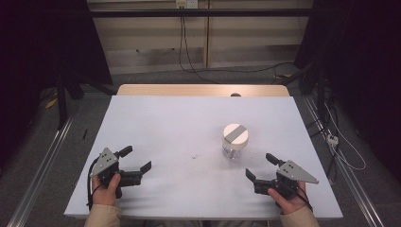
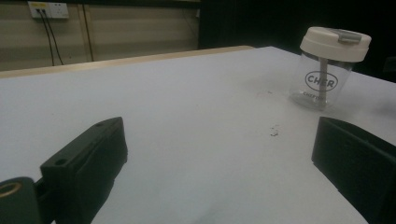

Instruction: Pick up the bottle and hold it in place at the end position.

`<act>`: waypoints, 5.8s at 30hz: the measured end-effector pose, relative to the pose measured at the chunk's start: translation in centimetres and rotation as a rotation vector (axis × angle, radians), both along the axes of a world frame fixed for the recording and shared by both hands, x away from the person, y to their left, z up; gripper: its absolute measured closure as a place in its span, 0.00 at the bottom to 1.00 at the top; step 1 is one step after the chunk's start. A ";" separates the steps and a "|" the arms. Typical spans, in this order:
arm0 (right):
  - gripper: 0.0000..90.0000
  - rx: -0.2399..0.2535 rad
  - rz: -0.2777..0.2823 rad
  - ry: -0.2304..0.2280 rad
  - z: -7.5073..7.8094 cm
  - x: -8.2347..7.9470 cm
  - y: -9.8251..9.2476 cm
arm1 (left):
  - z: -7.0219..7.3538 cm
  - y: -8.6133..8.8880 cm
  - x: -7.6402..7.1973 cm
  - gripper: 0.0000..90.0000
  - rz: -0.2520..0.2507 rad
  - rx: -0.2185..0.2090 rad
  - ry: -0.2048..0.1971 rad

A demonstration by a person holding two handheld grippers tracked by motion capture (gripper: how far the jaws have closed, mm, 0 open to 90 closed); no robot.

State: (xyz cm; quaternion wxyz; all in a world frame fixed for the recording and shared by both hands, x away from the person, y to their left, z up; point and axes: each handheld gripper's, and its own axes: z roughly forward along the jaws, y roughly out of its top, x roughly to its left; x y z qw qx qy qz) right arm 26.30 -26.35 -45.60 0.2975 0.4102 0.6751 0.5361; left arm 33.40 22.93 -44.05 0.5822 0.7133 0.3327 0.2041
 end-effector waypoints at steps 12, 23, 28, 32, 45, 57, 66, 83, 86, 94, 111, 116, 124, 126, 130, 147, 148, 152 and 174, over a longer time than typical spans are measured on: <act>0.06 -0.020 0.004 0.004 -0.1 0.6 0.3 | 0.0 -0.4 0.1 0.03 -0.013 -0.003 0.000; 0.06 -0.039 -0.005 0.011 0.3 1.8 1.0 | 0.1 -0.6 0.0 0.03 -0.021 0.002 -0.011; 0.06 -0.038 -0.009 0.019 0.4 2.8 1.6 | 0.1 -0.5 0.0 0.03 -0.015 0.000 -0.012; 0.06 -0.028 -0.017 0.034 0.4 3.5 2.0 | 0.1 -0.7 -0.1 0.03 -0.022 0.004 -0.016; 0.06 -0.026 -0.030 0.068 0.4 5.5 3.7 | 0.0 -0.9 -0.1 0.03 -0.034 -0.005 -0.019; 0.06 -0.021 -0.035 0.094 0.3 7.0 4.9 | 0.0 -1.1 -0.1 0.03 -0.042 0.000 -0.020; 0.06 -0.010 -0.042 0.107 0.3 7.9 5.5 | 0.0 -1.1 -0.1 0.03 -0.048 -0.006 -0.017; 0.10 -0.014 -0.072 0.121 0.0 9.1 6.1 | 0.0 -1.0 -0.1 0.03 -0.044 -0.008 -0.015; 0.12 -0.016 -0.075 0.119 0.0 9.2 6.1 | 0.0 -1.1 -0.1 0.03 -0.045 -0.009 -0.013; 0.14 -0.041 -0.071 0.129 -0.3 9.7 6.5 | 0.0 -1.0 -0.1 0.03 -0.039 -0.011 -0.016; 0.19 -0.060 -0.067 0.118 -0.4 10.0 6.5 | 0.0 -1.0 0.0 0.03 -0.041 -0.013 -0.013; 0.20 -0.070 -0.061 0.102 -0.4 10.0 6.5 | 0.0 -1.0 -0.1 0.03 -0.040 -0.016 -0.013; 0.20 -0.054 -0.057 0.097 -0.2 10.1 6.1 | -0.1 -1.0 0.0 0.03 -0.040 -0.015 -0.010; 0.20 -0.053 -0.058 0.097 -0.2 10.1 6.0 | -0.1 -1.0 0.0 0.03 -0.040 -0.015 -0.011; 0.20 -0.057 -0.043 0.094 0.1 10.2 6.1 | 0.0 -1.0 0.0 0.03 -0.040 -0.010 -0.015; 0.20 -0.066 0.021 0.068 1.1 11.2 8.1 | 0.1 -0.7 -0.1 0.03 -0.032 -0.027 -0.019; 0.20 -0.065 0.020 0.069 1.0 11.3 8.2 | 0.1 -0.7 -0.1 0.03 -0.032 -0.026 -0.020; 0.20 -0.066 0.028 0.072 1.0 11.5 8.3 | 0.1 -0.8 0.0 0.03 -0.032 -0.024 -0.020; 0.20 -0.067 0.060 0.074 1.1 12.4 9.7 | 0.1 -0.6 -0.1 0.03 -0.029 -0.028 -0.021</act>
